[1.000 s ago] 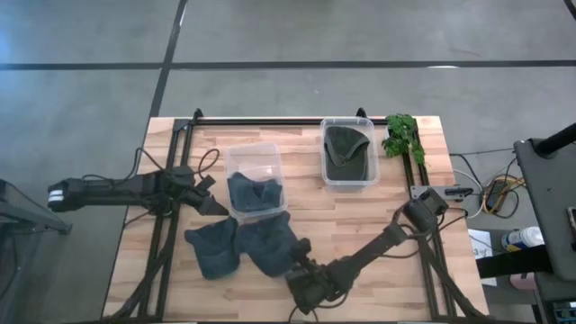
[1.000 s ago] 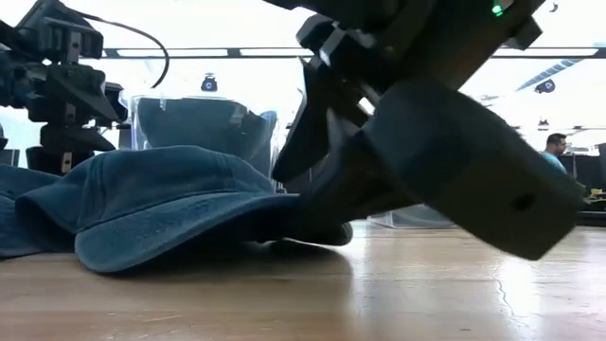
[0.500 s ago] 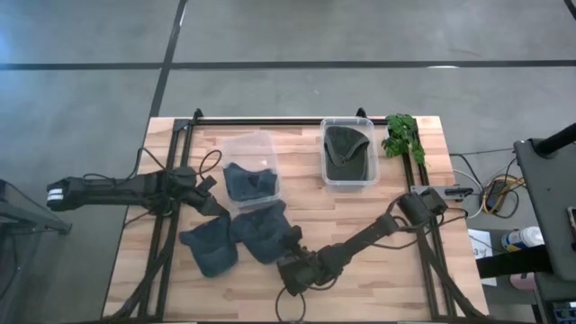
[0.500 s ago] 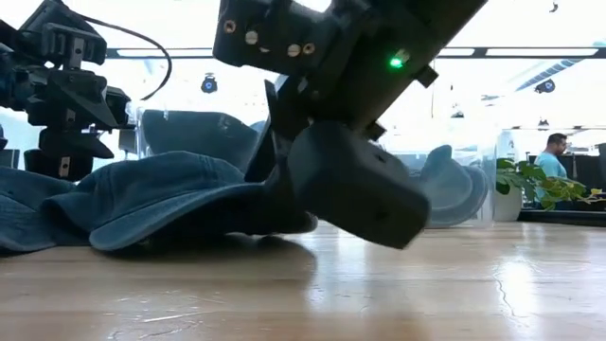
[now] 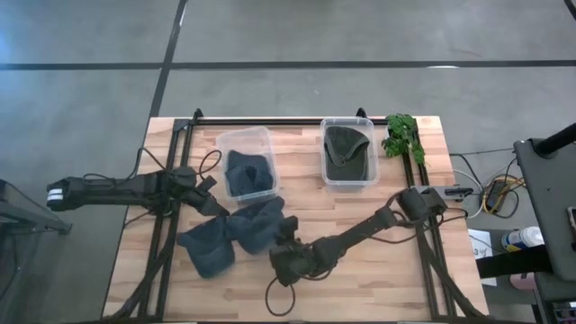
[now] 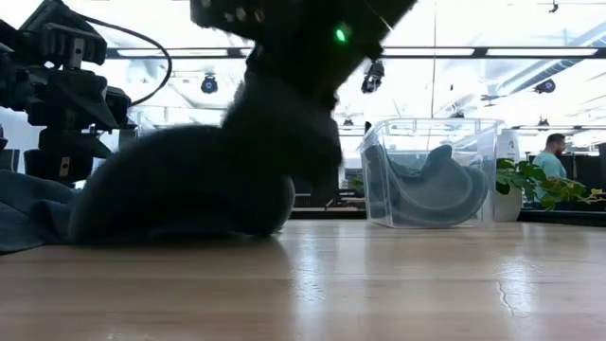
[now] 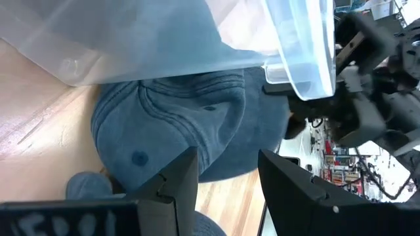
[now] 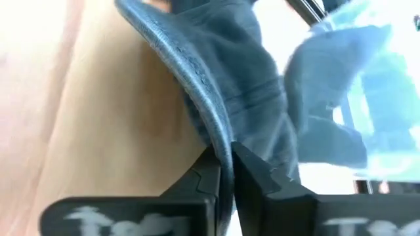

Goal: Pick & Place hat
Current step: Put the right blue cap into the left transparent bin

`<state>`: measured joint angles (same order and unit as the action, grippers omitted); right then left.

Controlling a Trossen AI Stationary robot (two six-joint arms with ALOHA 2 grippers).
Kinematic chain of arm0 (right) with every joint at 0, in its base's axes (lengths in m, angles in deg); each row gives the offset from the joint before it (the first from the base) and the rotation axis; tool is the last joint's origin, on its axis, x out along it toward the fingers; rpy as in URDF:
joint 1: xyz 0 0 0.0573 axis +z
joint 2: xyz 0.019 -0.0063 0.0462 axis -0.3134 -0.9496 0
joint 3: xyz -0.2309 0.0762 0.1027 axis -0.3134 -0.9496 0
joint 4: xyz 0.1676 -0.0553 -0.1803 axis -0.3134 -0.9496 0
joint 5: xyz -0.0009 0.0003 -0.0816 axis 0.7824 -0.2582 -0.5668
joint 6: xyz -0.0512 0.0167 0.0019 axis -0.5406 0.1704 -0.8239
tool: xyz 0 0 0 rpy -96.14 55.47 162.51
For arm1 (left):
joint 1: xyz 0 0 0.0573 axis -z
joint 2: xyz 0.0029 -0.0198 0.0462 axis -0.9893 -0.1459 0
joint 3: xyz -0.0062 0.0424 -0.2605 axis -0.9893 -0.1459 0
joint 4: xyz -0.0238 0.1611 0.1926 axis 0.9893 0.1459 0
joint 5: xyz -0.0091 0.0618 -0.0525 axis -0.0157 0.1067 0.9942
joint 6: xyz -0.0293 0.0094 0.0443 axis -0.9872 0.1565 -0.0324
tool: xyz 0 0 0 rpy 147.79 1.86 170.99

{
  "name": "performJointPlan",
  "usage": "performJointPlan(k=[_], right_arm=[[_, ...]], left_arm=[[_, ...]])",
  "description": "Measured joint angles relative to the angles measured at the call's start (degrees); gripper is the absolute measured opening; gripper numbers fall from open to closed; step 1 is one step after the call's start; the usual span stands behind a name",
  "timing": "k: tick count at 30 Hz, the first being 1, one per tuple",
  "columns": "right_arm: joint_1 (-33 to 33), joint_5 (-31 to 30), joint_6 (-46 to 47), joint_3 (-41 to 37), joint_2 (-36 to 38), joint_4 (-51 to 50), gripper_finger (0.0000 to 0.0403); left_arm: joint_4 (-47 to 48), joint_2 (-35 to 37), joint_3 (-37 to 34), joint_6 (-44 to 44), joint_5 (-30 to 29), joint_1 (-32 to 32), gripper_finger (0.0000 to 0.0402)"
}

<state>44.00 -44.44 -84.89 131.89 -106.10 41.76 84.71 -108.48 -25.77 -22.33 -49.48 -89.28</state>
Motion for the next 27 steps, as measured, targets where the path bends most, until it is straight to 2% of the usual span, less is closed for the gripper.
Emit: performJointPlan(k=[5, 9, 13, 17, 23, 27], right_arm=[[-0.42, 1.28, 10.56, 2.2, 3.1, -7.35, 0.0014], [-0.81, 3.09, 23.0, 1.78, 7.65, -15.04, 0.0014], [-1.94, 11.72, 34.22, 1.72, 14.39, -20.37, 0.0014], [-4.39, 21.58, 45.66, 1.29, 22.94, -20.48, 0.0013], [-7.04, 27.05, 49.33, 0.95, 32.35, -15.84, 0.0013], [-7.42, 27.58, 50.94, 0.88, 35.08, -15.74, 0.0013]], left_arm=[[0.01, 0.02, 0.0, 0.05, -0.02, -0.01, 0.0153], [-0.04, 0.02, 0.0, 0.34, -0.16, -0.01, 0.0153], [-1.29, 0.02, 0.0, 0.31, -0.22, 0.01, 0.0153], [-4.22, 0.02, 0.01, 0.32, -0.22, 0.0, 0.0153], [-7.83, 0.11, 0.75, 0.42, 0.12, 0.17, 0.0153], [-7.74, 0.3, 1.07, 1.04, 1.66, 0.89, 0.0153]])
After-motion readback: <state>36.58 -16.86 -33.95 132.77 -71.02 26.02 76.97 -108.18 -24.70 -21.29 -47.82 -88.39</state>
